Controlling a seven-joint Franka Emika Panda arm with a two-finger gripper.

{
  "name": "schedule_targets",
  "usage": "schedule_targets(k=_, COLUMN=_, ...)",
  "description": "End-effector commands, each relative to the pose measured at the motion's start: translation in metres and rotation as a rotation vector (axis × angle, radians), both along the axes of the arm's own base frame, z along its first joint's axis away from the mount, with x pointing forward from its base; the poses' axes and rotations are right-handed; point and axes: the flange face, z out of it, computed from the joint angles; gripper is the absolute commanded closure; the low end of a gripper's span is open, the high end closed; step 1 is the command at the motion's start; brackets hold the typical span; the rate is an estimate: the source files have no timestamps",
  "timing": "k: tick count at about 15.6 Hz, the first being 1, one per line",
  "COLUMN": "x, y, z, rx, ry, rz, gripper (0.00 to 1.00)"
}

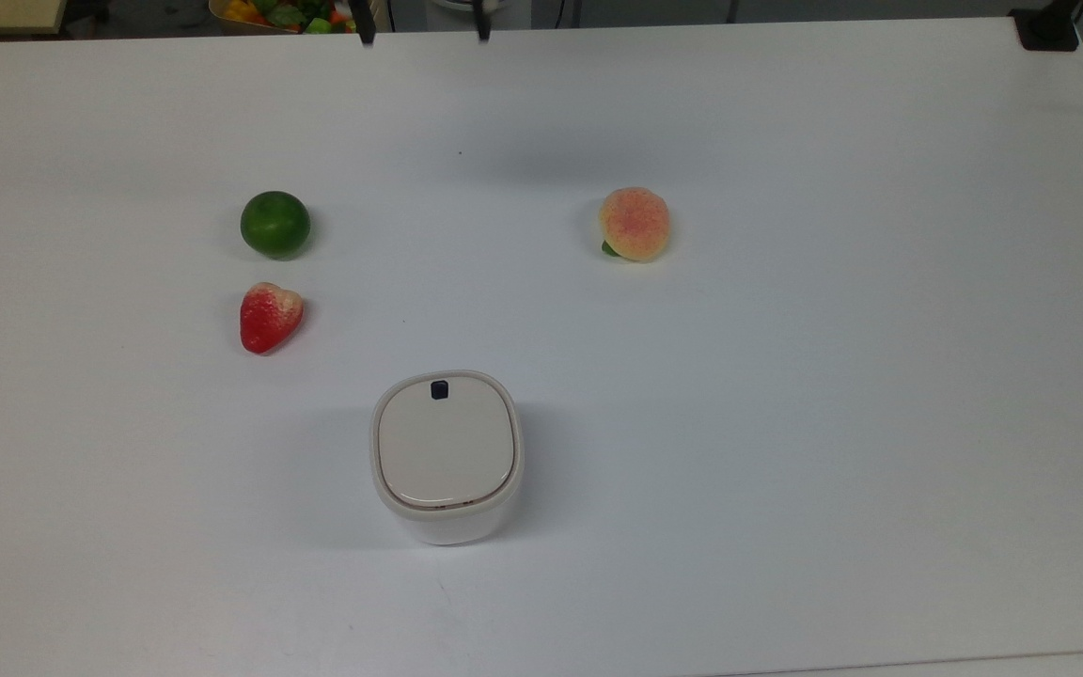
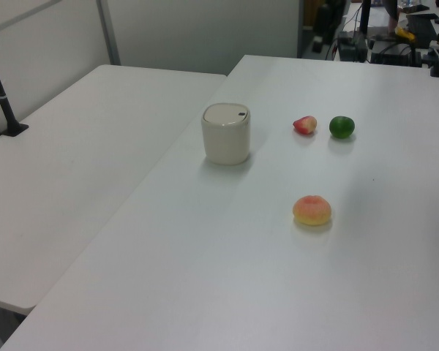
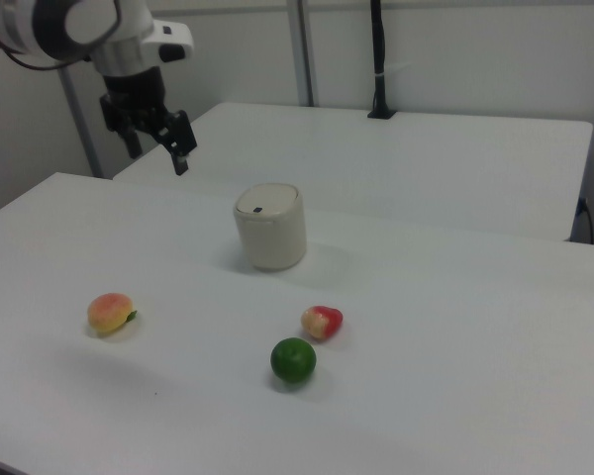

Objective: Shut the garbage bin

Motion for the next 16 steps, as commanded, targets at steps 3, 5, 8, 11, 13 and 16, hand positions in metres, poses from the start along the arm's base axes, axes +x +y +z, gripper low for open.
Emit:
schedule_targets(k=3, x=-0.028, y=0.009, z=0.011, rx=0.01, ry=0.017, rz=0.01, gripper=0.0)
schedule_targets(k=5, x=-0.025, y=0.009, z=0.008, rx=0.006, ry=0.018, rz=0.018, gripper=0.0)
schedule_targets(k=8, x=-0.023, y=0.012, z=0.002, rx=-0.005, ry=0.028, rz=0.027, gripper=0.0)
schedule_targets(k=11, x=-0.021, y=0.012, z=0.001, rx=-0.007, ry=0.021, rz=0.03, gripper=0.0)
schedule_targets(k=13, x=-0.021, y=0.012, z=0.002, rx=-0.007, ry=0.02, rz=0.03, gripper=0.0)
schedule_targets(k=16, x=-0.023, y=0.012, z=0.003, rx=-0.009, ry=0.024, rz=0.03, gripper=0.0)
